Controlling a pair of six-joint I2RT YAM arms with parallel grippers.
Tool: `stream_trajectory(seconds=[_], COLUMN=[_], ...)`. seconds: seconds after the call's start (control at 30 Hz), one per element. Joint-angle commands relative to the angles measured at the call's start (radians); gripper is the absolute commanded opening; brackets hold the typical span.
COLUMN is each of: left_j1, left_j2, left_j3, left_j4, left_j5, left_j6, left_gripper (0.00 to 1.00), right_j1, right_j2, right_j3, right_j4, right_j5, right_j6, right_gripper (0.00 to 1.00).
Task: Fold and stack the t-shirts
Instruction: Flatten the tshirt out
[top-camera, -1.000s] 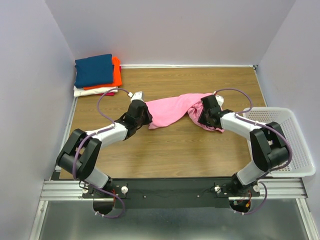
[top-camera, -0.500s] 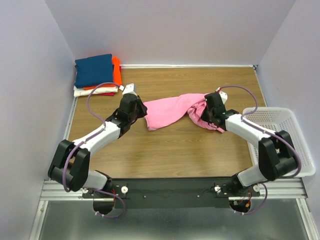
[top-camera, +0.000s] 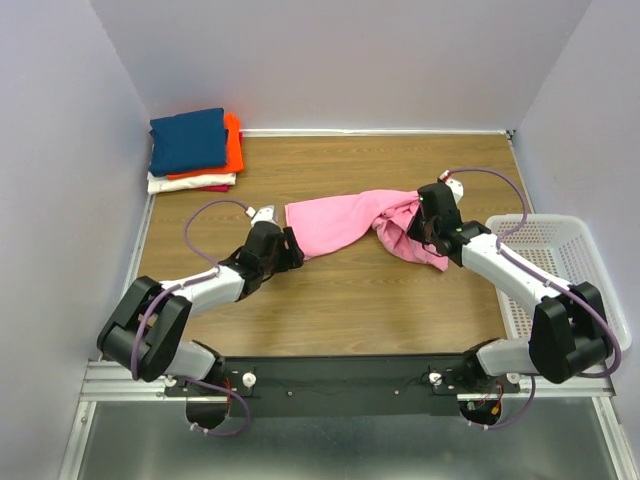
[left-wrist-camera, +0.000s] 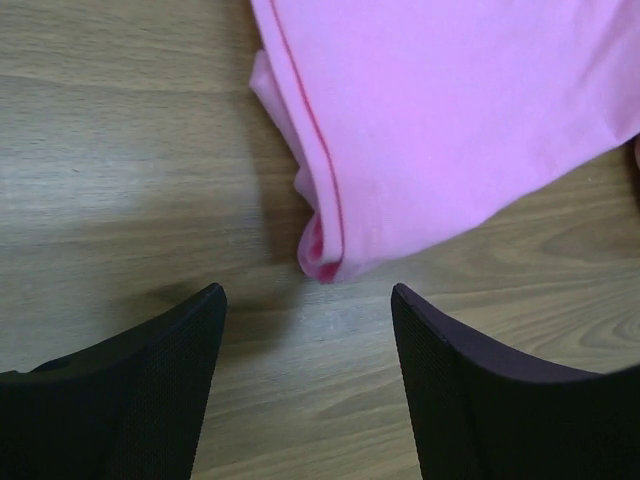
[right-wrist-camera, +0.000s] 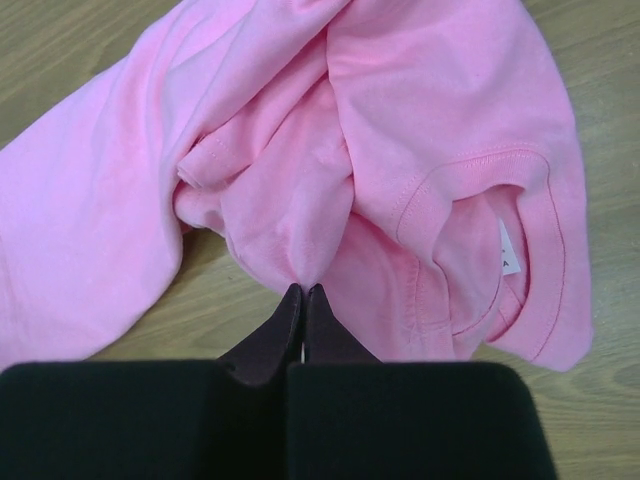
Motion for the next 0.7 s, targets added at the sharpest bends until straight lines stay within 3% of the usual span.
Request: stream_trajectory(seconds=[0.0, 0.07, 0.23, 0.33, 0.57, 0.67], left_j1=[-0.021, -0.021, -0.021, -0.021, -0.022, -0.021], left_j2=[0.043, 0.068, 0.149, 0.183, 0.195, 0.175], left_j3=[0.013, 0.035, 0.070, 0.081, 0.078, 0.090], left_j4=[0.119, 0.131, 0.148, 0.162, 0.176, 0.163], left_j5=[0.015, 0.012, 0.030, 0.044, 0.088, 0.099], left_j6=[0.015, 0.035, 0.055, 0.055, 0.041, 0.044], left_gripper=[0.75, 0.73, 0.47, 0.39, 0.31, 0.15], right_j1=[0.003, 0.005, 0.003, 0.003, 0.005, 0.003], right_j2=[-0.023, -0.019, -0.019, -0.020, -0.019, -0.022], right_j3=[0.028, 0.028, 0.026, 0.031, 0.040, 0.049], right_j4=[-0.029, -0.030, -0.030, -0.034, -0.040, -0.044], right_j5=[0.005, 0.004, 0.007, 0.010, 0.005, 0.007], right_j6=[-0.012, -0.012, -0.012, -0.012, -0.014, -0.017], right_gripper=[0.00, 0.00, 0.00, 0.00, 0.00, 0.00])
